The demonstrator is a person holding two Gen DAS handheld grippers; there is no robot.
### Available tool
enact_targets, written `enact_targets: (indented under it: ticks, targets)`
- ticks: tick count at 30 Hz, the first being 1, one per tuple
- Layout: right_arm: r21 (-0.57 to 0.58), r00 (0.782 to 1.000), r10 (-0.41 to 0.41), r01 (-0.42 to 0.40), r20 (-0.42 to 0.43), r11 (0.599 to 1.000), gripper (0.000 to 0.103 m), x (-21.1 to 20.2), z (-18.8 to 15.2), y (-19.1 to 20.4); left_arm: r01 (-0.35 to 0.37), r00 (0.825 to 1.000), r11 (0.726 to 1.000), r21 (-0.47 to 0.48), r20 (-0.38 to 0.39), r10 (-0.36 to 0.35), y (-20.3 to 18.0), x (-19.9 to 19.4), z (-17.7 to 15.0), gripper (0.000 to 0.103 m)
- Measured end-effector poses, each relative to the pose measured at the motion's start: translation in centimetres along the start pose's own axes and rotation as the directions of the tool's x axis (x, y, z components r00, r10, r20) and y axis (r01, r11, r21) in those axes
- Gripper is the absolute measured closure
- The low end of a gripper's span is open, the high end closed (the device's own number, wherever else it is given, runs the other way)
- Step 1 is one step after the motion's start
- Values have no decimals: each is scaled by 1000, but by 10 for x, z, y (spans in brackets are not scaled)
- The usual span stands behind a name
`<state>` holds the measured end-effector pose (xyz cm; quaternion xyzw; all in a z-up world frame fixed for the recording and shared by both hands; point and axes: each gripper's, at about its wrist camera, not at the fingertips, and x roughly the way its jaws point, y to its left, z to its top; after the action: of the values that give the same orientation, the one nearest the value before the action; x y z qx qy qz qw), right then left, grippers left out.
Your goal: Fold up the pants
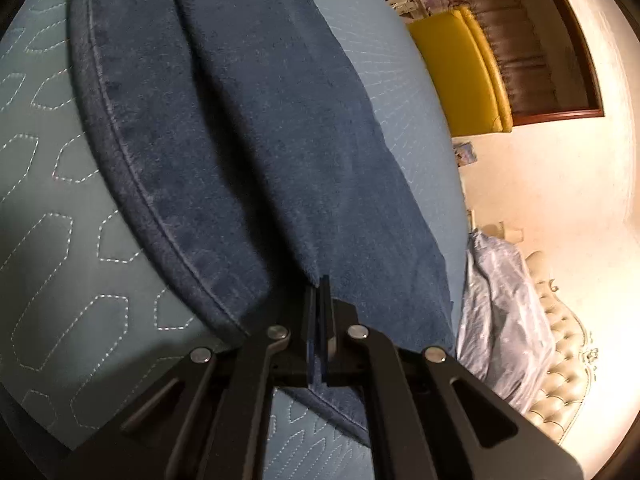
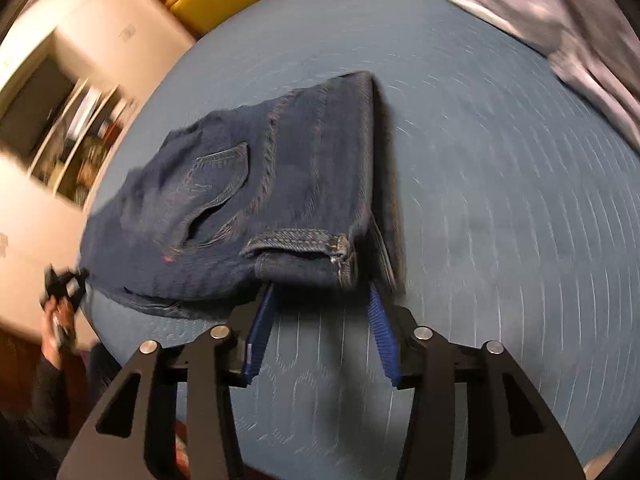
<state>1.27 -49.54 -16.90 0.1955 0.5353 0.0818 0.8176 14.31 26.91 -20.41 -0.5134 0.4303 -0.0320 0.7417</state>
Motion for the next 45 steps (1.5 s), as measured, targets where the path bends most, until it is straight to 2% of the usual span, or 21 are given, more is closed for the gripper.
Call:
enact_targets:
  ticks: [3, 8, 13, 15, 17, 18, 19, 22, 24, 26, 28, 29, 31, 32, 33, 34, 36, 37, 41, 43, 45]
  targets:
    - [181, 998, 28, -37, 55, 983, 48, -21, -19, -11, 11, 1000, 1000, 18, -4, -11, 2, -4, 4, 102]
    - [404, 989, 103, -136, 102, 905, 48, -16, -31, -2, 36, 999, 999, 26, -14, -36, 12, -13, 3, 102]
    - [499, 987, 69, -134, 148, 856, 48, 3, -18, 2, 51, 999, 999, 19, -19, -51, 21, -14, 1, 102]
    - [526, 988, 69, -133, 140, 840, 50, 13, -11, 3, 52, 998, 998, 25, -23, -51, 28, -17, 0, 102]
    - [534, 991, 67, -117, 112, 837, 67, 24, -5, 6, 54, 998, 998, 29, -30, -54, 26, -16, 3, 102]
    - [529, 994, 51, -94, 96, 843, 81, 28, 0, 8, 57, 998, 998, 31, -32, -56, 25, -15, 5, 102]
    - [529, 995, 43, -86, 92, 845, 89, 30, 2, 6, 61, 998, 998, 29, -35, -59, 24, -15, 7, 102]
    - [494, 994, 25, -76, 108, 866, 91, 20, 26, 23, 79, 996, 997, 14, -47, -79, 13, -17, 15, 102]
    - [464, 993, 24, -75, 115, 883, 91, 9, 58, 40, 86, 995, 996, 5, -58, -86, -3, -15, 30, 102]
    - [430, 990, 42, -97, 135, 898, 92, 2, 105, 57, 81, 995, 997, 16, -65, -80, -42, -9, 60, 102]
    - [412, 980, 74, -145, 183, 900, 92, -9, 155, 69, 114, 992, 992, 49, -56, -111, -90, -4, 97, 102]
    - [400, 968, 88, -180, 236, 898, 92, -23, 178, 76, 123, 992, 991, 53, -46, -121, -110, -3, 113, 102]
    - [366, 944, 100, -218, 315, 905, 92, -49, 197, 90, 160, 987, 986, 56, -17, -159, -146, -11, 136, 102]
    - [342, 928, 133, -258, 347, 904, 92, -62, 195, 96, 176, 984, 982, 64, -7, -176, -158, -18, 138, 102]
    - [316, 922, 131, -255, 365, 914, 92, -70, 188, 100, 180, 984, 979, 94, 5, -181, -167, -27, 135, 102]
    - [308, 923, 107, -230, 368, 923, 92, -73, 176, 100, 182, 982, 971, 155, 15, -187, -175, -41, 125, 102]
    - [335, 941, 72, -189, 332, 923, 92, -67, 147, 84, 181, 982, 960, 216, 16, -188, -169, -56, 100, 102]
    - [360, 951, 55, -167, 303, 918, 92, -60, 130, 72, 161, 986, 958, 239, 1, -166, -153, -61, 82, 102]
    - [439, 989, 6, -73, 151, 896, 92, -5, 52, 22, 64, 998, 975, 212, -28, -59, -70, -65, 31, 102]
    - [458, 995, 5, -51, 101, 887, 93, 15, 27, 5, 45, 998, 982, 184, -54, -36, -29, -61, 15, 102]
    - [454, 997, -31, -1, 64, 891, 93, 32, 12, 0, 0, 998, 983, 182, -57, 11, -2, -55, 5, 102]
